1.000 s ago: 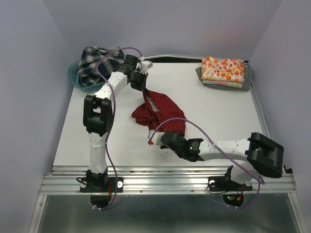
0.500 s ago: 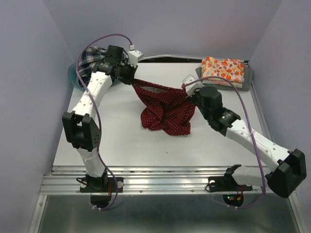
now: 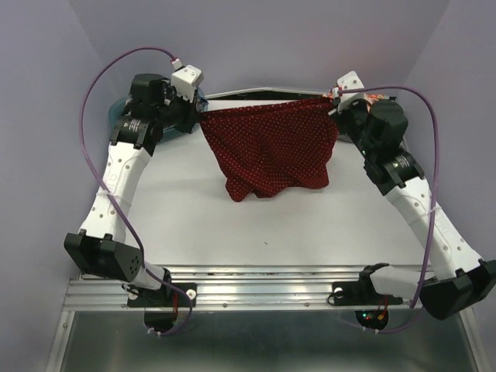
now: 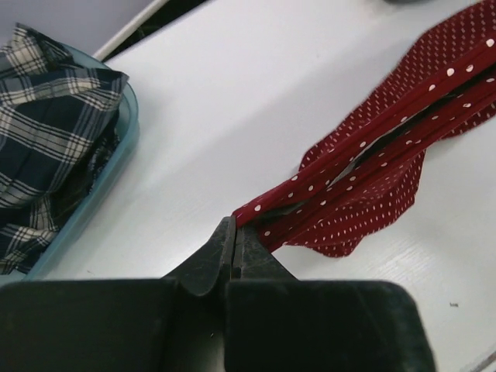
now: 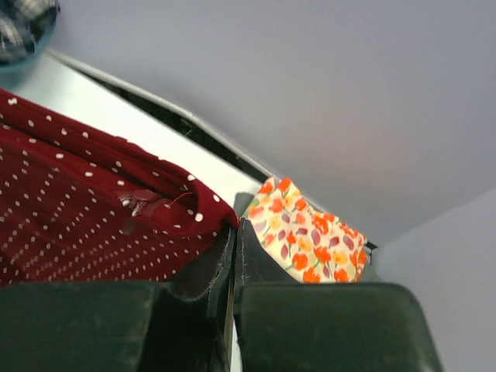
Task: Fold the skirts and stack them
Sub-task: Flatten the skirt out
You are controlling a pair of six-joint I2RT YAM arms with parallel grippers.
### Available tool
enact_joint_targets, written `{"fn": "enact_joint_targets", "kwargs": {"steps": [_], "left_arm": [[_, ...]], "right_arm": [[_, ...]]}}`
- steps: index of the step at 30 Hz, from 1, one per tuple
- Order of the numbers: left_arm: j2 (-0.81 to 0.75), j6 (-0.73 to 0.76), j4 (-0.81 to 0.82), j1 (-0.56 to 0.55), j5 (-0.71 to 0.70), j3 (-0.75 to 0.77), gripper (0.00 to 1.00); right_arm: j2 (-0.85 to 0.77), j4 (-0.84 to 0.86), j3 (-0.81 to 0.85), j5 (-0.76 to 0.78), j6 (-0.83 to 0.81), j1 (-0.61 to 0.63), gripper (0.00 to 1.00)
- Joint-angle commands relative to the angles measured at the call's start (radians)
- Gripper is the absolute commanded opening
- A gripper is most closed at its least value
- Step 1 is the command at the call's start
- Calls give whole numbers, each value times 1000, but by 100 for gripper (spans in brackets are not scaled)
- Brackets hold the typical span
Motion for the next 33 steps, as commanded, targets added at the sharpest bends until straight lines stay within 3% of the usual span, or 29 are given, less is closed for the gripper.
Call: {"fn": "enact_joint_targets", "kwargs": {"steps": [1, 4, 6, 9, 11, 14, 20, 23, 33], "left_arm": [[7, -108, 192, 32, -193, 54, 0], [89, -168, 261, 32, -240, 151, 0], [137, -200, 180, 36, -331, 359, 0], [130, -188, 191, 41, -380, 424, 0], [40, -159, 262, 49, -342, 313, 0], [-42, -154, 379, 27, -441, 197, 0], [-162, -180, 252, 24, -342, 52, 0], [-270, -246, 284, 24, -328, -63, 0], [-441, -350, 203, 24, -248, -28, 0]], "right_arm": [[114, 60, 154, 29, 68, -84, 1], [255, 66, 318, 26, 127, -133, 1], [312, 57, 390, 12, 139, -176, 1], [295, 57, 424, -14, 136, -185, 1], [268, 56, 416, -31, 135, -185, 1], [237, 59, 389, -44, 144, -185, 1], [143, -8, 312, -101, 151, -185, 1], [87, -59, 292, -181, 161, -185, 1], [-50, -255, 356, -218, 239, -185, 1]]}}
